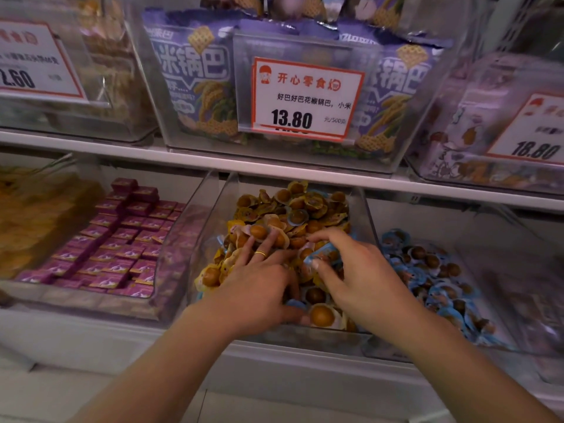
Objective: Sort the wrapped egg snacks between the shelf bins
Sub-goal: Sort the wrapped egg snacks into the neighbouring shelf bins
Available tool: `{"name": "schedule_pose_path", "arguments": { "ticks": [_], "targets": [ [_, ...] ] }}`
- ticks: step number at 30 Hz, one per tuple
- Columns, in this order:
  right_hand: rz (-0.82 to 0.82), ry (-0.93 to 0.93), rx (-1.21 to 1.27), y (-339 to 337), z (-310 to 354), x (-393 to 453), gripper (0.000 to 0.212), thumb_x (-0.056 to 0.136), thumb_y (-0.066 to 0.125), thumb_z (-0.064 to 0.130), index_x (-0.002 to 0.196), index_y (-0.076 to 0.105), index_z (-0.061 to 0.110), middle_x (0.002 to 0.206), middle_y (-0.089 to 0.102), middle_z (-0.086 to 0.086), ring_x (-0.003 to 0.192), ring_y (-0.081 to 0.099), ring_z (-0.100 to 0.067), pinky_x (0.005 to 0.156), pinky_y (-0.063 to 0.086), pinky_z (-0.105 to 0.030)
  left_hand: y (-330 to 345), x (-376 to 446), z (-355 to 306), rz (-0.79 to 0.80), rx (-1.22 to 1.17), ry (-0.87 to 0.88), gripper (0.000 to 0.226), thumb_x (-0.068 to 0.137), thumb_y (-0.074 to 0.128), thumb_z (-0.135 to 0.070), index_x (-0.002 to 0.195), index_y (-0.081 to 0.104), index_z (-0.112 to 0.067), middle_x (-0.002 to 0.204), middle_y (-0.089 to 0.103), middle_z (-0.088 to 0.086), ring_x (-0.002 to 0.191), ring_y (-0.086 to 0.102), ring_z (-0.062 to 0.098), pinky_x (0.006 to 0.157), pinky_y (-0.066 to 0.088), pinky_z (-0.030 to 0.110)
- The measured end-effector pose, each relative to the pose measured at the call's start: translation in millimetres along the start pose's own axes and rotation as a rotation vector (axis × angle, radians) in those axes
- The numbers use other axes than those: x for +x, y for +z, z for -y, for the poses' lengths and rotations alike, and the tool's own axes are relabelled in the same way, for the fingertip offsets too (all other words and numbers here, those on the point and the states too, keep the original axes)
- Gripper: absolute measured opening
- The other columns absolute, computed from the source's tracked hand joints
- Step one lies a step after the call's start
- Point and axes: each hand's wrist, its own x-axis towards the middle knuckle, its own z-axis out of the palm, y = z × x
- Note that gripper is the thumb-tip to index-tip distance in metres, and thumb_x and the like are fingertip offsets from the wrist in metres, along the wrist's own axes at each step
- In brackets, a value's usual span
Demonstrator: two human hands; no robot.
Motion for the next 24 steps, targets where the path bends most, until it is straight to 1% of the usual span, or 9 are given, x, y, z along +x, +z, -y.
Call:
{"name": "schedule_pose_path", "arguments": {
  "ticks": [2,4,6,9,12,14,17,21,24],
  "targets": [
    [-0.016,0.011,-0.013,1,0,0,0.028,0.095,0.06,0.034,0.119,0.049,0.045,0.093,0.06,0.016,0.082,0.058,-0.002,0.067,0.047,-0.02,-1,-1,1,-0.086,-0.035,-0.024,0.033,0.076,0.065,-0.066,0.092,0.067,-0.037,0.156,0.031,-0.018,0.152,-0.008,0.014,0.121,-0.008,0.05],
    [-0.043,0.041,0.008,2,-2,1,0.03,0.094,0.061,0.034,0.12,0.049,0.043,0.085,0.06,0.017,0.072,0.059,0.001,0.059,0.044,-0.013,-3,-2,1,-0.31,-0.193,-0.057,0.016,0.08,0.071,-0.052,0.082,0.068,-0.036,0.139,0.053,-0.019,0.148,0.023,0.012,0.121,0.011,0.047],
    [-0.098,0.156,0.142,1,0,5,0.032,0.093,0.063,0.032,0.122,0.052,0.039,0.09,0.063,0.013,0.071,0.065,-0.002,0.059,0.051,-0.015,-9,-3,-2,-0.588,-0.462,-0.118,0.011,0.081,0.075,-0.042,0.076,0.069,-0.036,0.106,0.068,-0.021,0.115,0.057,0.001,0.101,0.043,0.033],
    [-0.049,0.486,0.94,-2,9,11,0.025,0.093,0.064,0.015,0.119,0.063,0.015,0.098,0.072,-0.012,0.079,0.074,-0.021,0.06,0.059,-0.032,-19,-6,-14,-0.763,-0.827,-0.169,0.011,0.081,0.076,-0.04,0.075,0.068,-0.035,0.076,0.071,-0.019,0.072,0.066,-0.001,0.06,0.049,0.012],
    [0.163,0.588,1.485,-6,18,6,0.028,0.088,0.068,0.027,0.108,0.072,0.009,0.1,0.074,-0.014,0.085,0.074,-0.026,0.065,0.059,-0.038,-15,-7,-26,-0.764,-0.888,-0.15,0.01,0.077,0.078,-0.038,0.073,0.07,-0.033,0.076,0.071,-0.018,0.071,0.066,0.0,0.06,0.047,0.008],
    [0.152,0.566,1.45,-5,21,3,0.028,0.083,0.073,0.033,0.104,0.075,0.014,0.097,0.073,-0.009,0.08,0.071,-0.019,0.058,0.054,-0.032,-9,-4,-31,-0.782,-0.716,-0.122,0.017,0.077,0.081,-0.029,0.072,0.067,-0.037,0.08,0.066,-0.019,0.081,0.063,-0.002,0.068,0.043,0.005],
    [0.044,0.487,1.255,-4,17,-1,0.016,0.088,0.073,0.022,0.104,0.073,0.016,0.091,0.069,-0.004,0.074,0.064,-0.013,0.05,0.042,-0.025,-12,-3,-36,-0.742,-0.534,-0.007,0.014,0.086,0.071,-0.034,0.09,0.066,-0.046,0.099,0.058,-0.022,0.099,0.057,-0.003,0.083,0.039,0.006],
    [-0.013,0.315,1.059,-33,-6,-3,0.012,0.083,0.075,0.026,0.094,0.074,0.026,0.074,0.066,-0.002,0.058,0.058,-0.015,0.044,0.04,-0.021,-14,-9,-33,-0.513,-0.703,0.111,0.019,0.097,0.051,-0.052,0.11,0.064,-0.048,0.108,0.065,-0.031,0.102,0.06,-0.011,0.079,0.041,0.001],
    [-0.112,0.402,0.861,-56,-41,-7,0.015,0.079,0.075,0.03,0.093,0.072,0.024,0.073,0.064,-0.009,0.06,0.058,-0.021,0.045,0.041,-0.025,-10,-13,-16,-0.354,-0.56,0.077,0.019,0.091,0.055,-0.044,0.105,0.067,-0.044,0.094,0.066,-0.037,0.092,0.062,-0.012,0.075,0.045,0.006]
  ]
}}
